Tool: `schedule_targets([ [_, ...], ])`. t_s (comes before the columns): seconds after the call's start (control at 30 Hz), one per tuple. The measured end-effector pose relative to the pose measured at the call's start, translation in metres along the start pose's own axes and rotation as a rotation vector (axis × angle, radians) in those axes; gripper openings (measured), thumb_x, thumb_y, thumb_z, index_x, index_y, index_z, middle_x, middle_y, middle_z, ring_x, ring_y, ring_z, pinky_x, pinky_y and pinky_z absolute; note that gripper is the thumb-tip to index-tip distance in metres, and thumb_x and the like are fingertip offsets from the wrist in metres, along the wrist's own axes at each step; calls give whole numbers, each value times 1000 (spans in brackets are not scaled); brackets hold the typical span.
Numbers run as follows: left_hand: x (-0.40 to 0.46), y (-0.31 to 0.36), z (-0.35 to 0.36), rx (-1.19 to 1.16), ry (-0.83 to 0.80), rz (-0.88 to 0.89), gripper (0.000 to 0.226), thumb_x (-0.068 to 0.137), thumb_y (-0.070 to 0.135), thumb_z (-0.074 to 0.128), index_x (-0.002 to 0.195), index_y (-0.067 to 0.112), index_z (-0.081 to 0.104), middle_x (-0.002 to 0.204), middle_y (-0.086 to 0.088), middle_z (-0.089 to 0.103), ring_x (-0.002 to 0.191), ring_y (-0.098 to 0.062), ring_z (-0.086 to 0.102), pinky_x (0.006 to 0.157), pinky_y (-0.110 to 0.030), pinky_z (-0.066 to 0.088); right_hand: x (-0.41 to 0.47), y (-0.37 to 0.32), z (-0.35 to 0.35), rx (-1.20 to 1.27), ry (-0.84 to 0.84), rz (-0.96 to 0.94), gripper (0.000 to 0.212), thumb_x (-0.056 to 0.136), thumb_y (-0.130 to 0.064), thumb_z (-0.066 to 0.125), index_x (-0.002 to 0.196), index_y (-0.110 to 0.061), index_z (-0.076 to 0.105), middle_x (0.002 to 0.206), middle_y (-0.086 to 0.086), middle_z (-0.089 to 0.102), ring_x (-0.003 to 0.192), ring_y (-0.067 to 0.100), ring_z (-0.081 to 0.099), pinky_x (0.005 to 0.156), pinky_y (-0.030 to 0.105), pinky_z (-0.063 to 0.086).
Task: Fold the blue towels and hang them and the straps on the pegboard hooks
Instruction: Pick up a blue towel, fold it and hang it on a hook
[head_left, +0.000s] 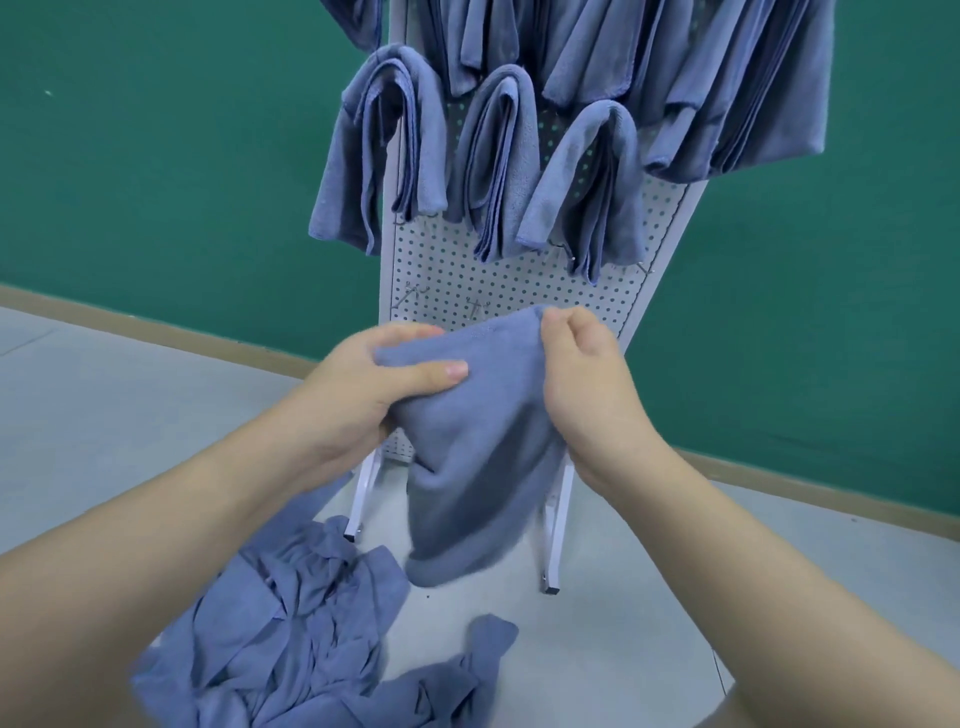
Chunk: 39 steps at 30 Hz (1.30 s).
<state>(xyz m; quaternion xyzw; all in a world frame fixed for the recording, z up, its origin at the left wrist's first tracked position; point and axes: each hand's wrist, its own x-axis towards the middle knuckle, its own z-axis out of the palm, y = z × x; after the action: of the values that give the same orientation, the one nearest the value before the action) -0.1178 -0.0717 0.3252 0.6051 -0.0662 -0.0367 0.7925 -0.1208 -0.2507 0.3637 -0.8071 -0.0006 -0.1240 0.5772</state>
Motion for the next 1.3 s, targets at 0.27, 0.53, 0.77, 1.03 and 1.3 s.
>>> schedule_targets([
  [0.27, -3, 4, -8, 25, -2, -35, 39, 76, 19, 75, 108, -3, 73, 108, -16, 77, 102, -23, 74, 91, -31, 60, -4, -5, -11, 189, -378, 259, 35, 86, -29, 84, 111, -6, 75, 102, 7, 80, 96, 21, 78, 91, 40, 62],
  [0.53, -6, 0, -6, -229, -71, -156, 42, 88, 28, 66, 119, 1, 72, 115, -13, 76, 108, -21, 72, 92, -29, 59, -3, 15, -16, 404, -386, 266, 28, 101, -29, 65, 118, -8, 72, 109, 7, 79, 104, 21, 76, 93, 37, 60],
  [0.77, -2, -19, 7, -30, 166, -117, 35, 88, 12, 74, 121, 3, 71, 116, -12, 77, 111, -28, 73, 103, -44, 54, 3, 24, -5, 172, -287, 115, 24, 100, -33, 67, 105, -12, 77, 100, 3, 81, 97, 20, 77, 95, 50, 60],
  [1.03, -2, -3, 10, 7, 260, 64, 29, 100, 26, 64, 117, 4, 69, 111, -10, 78, 106, -23, 75, 86, -33, 60, 9, 26, 9, 263, -296, 127, 24, 102, -33, 64, 106, -13, 75, 100, 2, 81, 95, 20, 78, 95, 49, 60],
  [1.3, -3, 4, -1, 111, 421, 265, 10, 97, 19, 68, 102, 15, 75, 102, -2, 80, 100, -18, 76, 81, -29, 60, 4, 27, 17, 263, -466, 98, 22, 99, -33, 68, 110, -16, 75, 102, -3, 80, 98, 13, 76, 91, 37, 59],
])
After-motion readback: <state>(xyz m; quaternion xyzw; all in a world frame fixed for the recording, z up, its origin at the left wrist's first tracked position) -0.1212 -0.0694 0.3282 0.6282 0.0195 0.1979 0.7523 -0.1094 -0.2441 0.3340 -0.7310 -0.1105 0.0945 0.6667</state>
